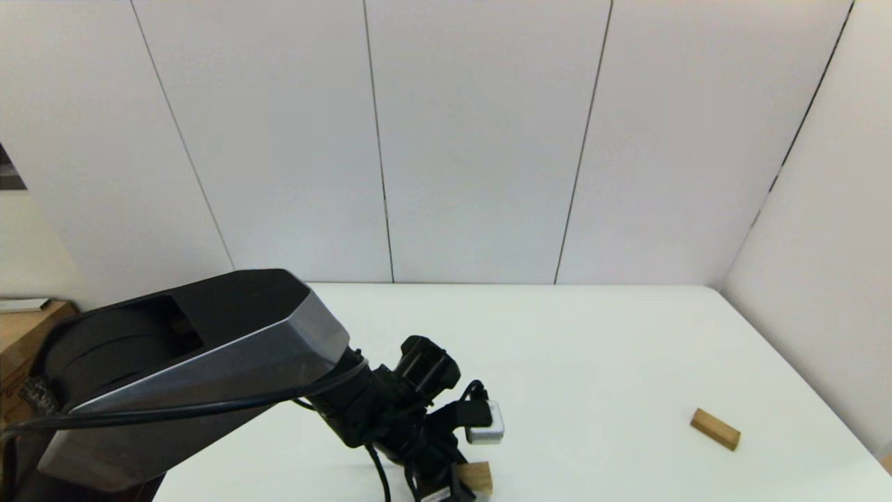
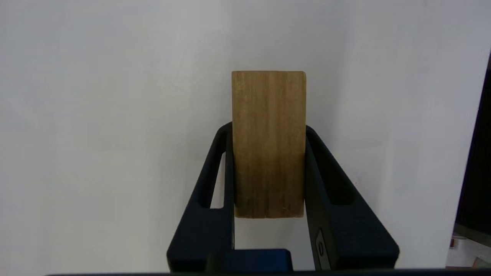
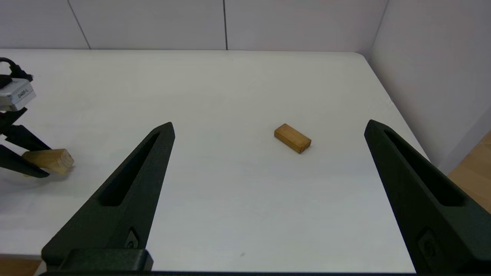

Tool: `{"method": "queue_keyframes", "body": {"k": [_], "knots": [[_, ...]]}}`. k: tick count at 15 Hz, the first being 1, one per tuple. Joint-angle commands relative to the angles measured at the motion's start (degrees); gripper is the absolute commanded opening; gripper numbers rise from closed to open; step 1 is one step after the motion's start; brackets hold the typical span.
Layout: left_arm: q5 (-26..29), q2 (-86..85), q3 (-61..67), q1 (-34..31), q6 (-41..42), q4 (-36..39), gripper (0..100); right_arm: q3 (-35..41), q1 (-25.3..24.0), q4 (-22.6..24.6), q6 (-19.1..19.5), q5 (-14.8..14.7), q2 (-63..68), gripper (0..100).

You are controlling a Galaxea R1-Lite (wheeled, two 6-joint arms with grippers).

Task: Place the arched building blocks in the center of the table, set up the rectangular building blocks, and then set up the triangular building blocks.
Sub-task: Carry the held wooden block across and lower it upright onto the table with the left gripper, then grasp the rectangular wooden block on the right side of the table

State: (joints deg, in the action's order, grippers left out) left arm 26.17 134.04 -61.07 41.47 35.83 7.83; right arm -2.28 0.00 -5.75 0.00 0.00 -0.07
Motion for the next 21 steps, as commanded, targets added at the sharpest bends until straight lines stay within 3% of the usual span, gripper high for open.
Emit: {"method": "queue_keyframes", "body": {"k": [1, 8, 9, 21], "knots": [[0.37, 0.09, 0.61, -0.25, 0.29, 0.08, 0, -0.01, 0.00, -0.05, 0.00, 0.00, 0.07, 100], [2.04, 0.44, 0.78, -0.95, 1.17, 0.79, 0, -0.01, 0.00, -0.05, 0.00, 0.00, 0.07, 100], [2.04, 0.52, 1.05, -0.95, 1.26, 1.31, 100, -0.01, 0.00, -0.05, 0.00, 0.00, 0.07, 100], [1.95, -4.40, 0.69, -3.15, 1.44, 1.93, 100, -0.01, 0.00, -0.05, 0.00, 0.00, 0.07, 100]]}}
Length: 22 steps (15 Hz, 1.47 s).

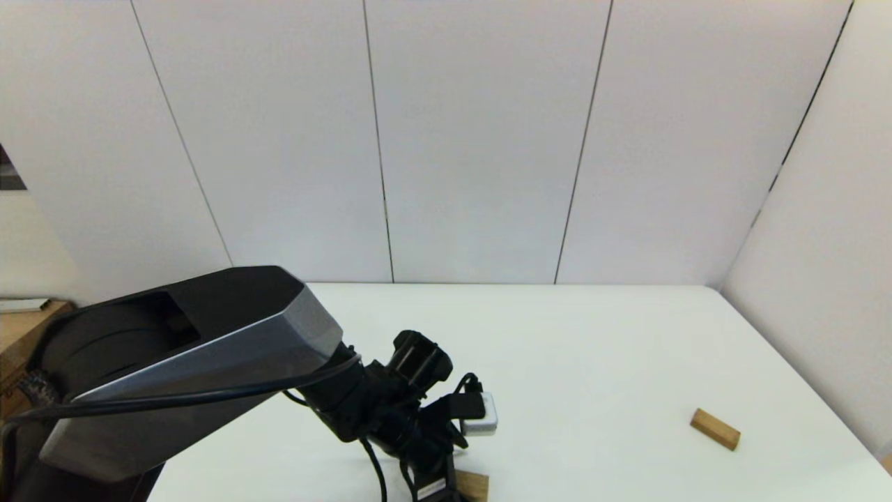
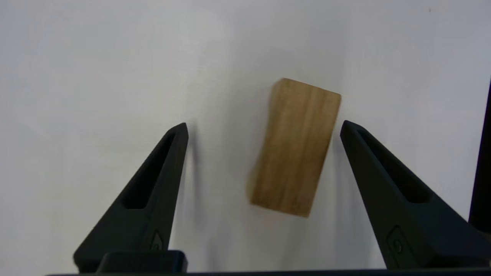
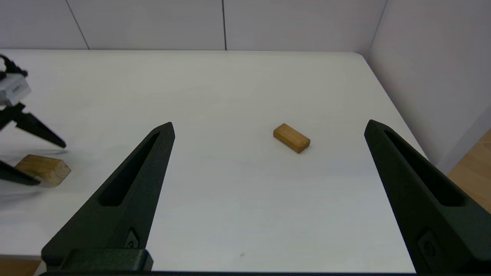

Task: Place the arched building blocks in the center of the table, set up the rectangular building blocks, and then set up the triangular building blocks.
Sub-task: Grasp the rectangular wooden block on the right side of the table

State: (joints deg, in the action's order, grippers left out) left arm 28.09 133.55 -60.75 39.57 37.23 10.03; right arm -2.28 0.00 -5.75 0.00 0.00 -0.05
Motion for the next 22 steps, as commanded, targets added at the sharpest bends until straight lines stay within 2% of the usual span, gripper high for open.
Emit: {"method": "queue_keyframes", "body": {"k": [1, 17, 22], "knots": [[-0.05, -4.70, 1.07, -1.43, 0.12, -0.45, 100, -0.01, 0.00, -0.05, 0.00, 0.00, 0.05, 100], [-0.14, -1.01, 1.60, -0.55, 0.65, 0.16, 100, -0.01, 0.00, -0.05, 0.00, 0.00, 0.05, 100], [-1.19, 1.01, 1.42, -0.11, 0.21, 2.89, 100, -0.01, 0.00, -0.05, 0.00, 0.00, 0.05, 100]]}}
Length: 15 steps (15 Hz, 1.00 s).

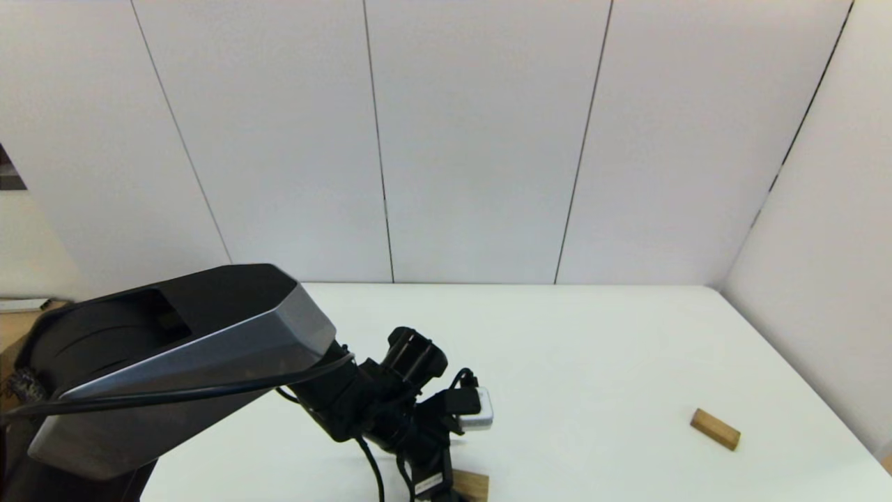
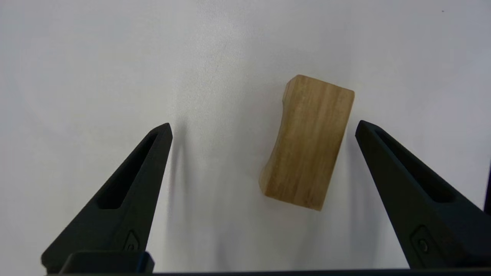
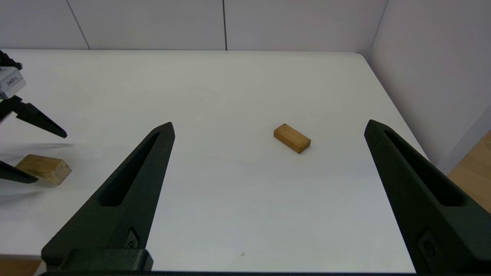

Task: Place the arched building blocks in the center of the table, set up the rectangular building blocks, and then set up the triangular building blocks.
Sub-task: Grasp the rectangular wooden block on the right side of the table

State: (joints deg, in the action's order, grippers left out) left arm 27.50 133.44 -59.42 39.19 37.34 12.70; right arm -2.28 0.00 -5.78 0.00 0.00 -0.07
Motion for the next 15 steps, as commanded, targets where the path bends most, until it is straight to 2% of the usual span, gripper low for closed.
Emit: {"method": "queue_keyframes", "body": {"k": [1, 5, 8, 11, 15], "knots": [[-1.40, 1.21, 0.09, 0.27, 0.01, 0.22, 100, -0.01, 0.00, -0.02, 0.00, 0.00, 0.07, 100], [-2.45, 1.83, 0.00, 0.36, -1.57, 0.83, 100, -0.01, 0.00, -0.02, 0.00, 0.00, 0.07, 100], [-4.39, 3.06, 0.53, 0.36, -4.21, 5.84, 100, -0.01, 0.00, -0.02, 0.00, 0.00, 0.07, 100], [-4.56, 3.06, 0.79, 1.06, -7.11, 6.11, 100, -0.01, 0.00, -0.02, 0.00, 0.00, 0.07, 100], [-4.21, 0.68, 2.99, 1.06, -6.67, 6.02, 100, -0.01, 0.00, -0.02, 0.00, 0.00, 0.07, 100]]}}
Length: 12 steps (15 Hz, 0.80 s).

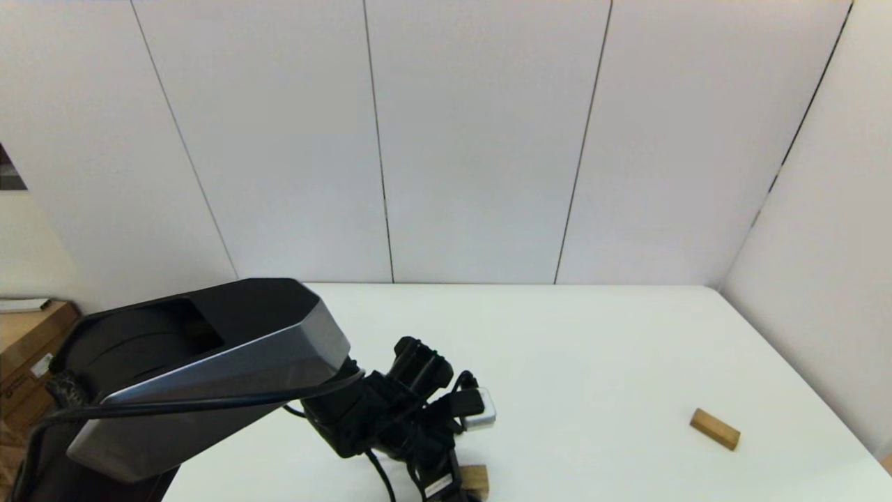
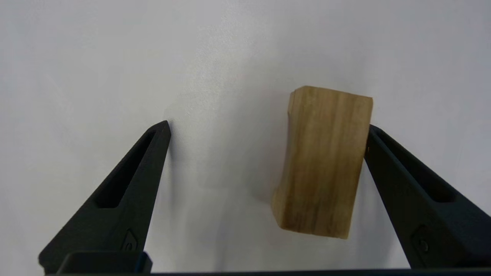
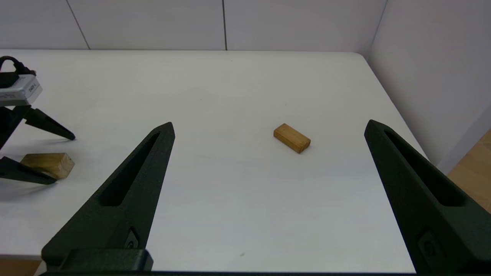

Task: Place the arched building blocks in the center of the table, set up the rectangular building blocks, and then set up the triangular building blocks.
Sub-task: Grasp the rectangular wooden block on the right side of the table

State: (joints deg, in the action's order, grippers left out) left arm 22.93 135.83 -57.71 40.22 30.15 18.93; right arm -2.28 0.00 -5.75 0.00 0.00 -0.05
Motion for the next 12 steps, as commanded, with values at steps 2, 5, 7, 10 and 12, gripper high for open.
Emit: {"method": "queue_keyframes", "body": {"k": [2, 5, 7, 10, 12], "knots": [[0.45, -2.59, 1.11, 0.13, 0.44, -0.04, 100, -0.01, 0.00, -0.05, 0.00, 0.00, 0.05, 100], [0.54, -8.12, 0.85, -0.05, -0.09, -0.21, 100, -0.01, 0.00, -0.05, 0.00, 0.00, 0.05, 100], [0.62, -14.45, 1.11, -0.23, -1.76, -0.56, 100, -0.01, 0.00, -0.05, 0.00, 0.00, 0.05, 100], [0.27, -31.59, 1.46, -0.75, -5.01, -6.72, 100, -0.01, 0.00, -0.05, 0.00, 0.00, 0.05, 100], [-2.01, -45.21, 1.46, -0.67, -5.36, -17.00, 100, -0.01, 0.00, -0.05, 0.00, 0.00, 0.05, 100]]}}
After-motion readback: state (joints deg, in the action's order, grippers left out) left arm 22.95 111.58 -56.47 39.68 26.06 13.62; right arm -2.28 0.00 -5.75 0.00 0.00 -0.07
